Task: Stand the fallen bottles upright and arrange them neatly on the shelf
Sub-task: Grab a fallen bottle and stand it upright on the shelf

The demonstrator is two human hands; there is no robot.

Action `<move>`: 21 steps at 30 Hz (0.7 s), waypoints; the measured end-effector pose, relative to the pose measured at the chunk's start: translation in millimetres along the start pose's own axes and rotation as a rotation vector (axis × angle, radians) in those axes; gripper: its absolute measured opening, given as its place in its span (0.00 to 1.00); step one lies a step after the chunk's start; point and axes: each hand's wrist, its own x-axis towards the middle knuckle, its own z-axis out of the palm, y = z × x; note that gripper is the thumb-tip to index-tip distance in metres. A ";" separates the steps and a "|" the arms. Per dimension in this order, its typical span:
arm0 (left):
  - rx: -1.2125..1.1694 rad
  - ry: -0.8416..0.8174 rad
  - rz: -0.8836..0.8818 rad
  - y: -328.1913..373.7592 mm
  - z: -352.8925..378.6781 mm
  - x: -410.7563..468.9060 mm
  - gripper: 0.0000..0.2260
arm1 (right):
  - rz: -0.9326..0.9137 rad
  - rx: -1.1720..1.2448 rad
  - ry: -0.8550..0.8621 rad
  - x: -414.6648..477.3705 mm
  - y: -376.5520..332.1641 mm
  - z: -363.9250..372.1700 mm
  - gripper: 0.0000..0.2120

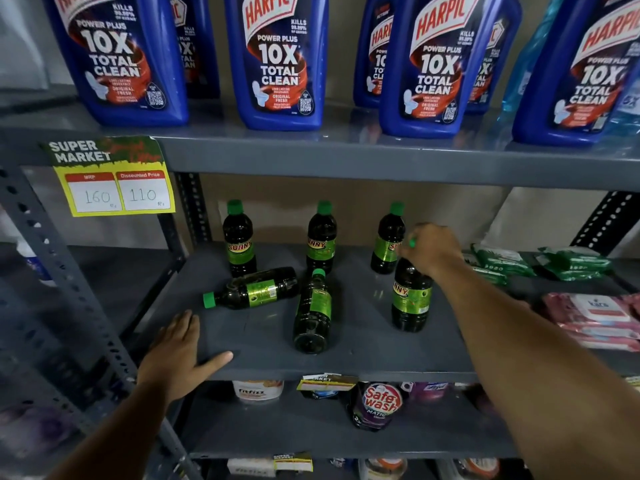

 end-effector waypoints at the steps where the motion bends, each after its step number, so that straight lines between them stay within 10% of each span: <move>1: -0.002 0.004 0.000 0.0 0.4 0.3 0.62 | 0.004 0.029 0.014 1.4 0.4 1.6 0.15; 16: -0.027 0.017 -0.001 4.1 -6.4 -3.8 0.62 | -0.053 0.548 -0.062 18.8 25.6 40.2 0.20; 21: -0.030 0.008 0.001 3.1 -4.8 -1.8 0.62 | 0.112 0.694 -0.019 6.7 29.3 55.4 0.53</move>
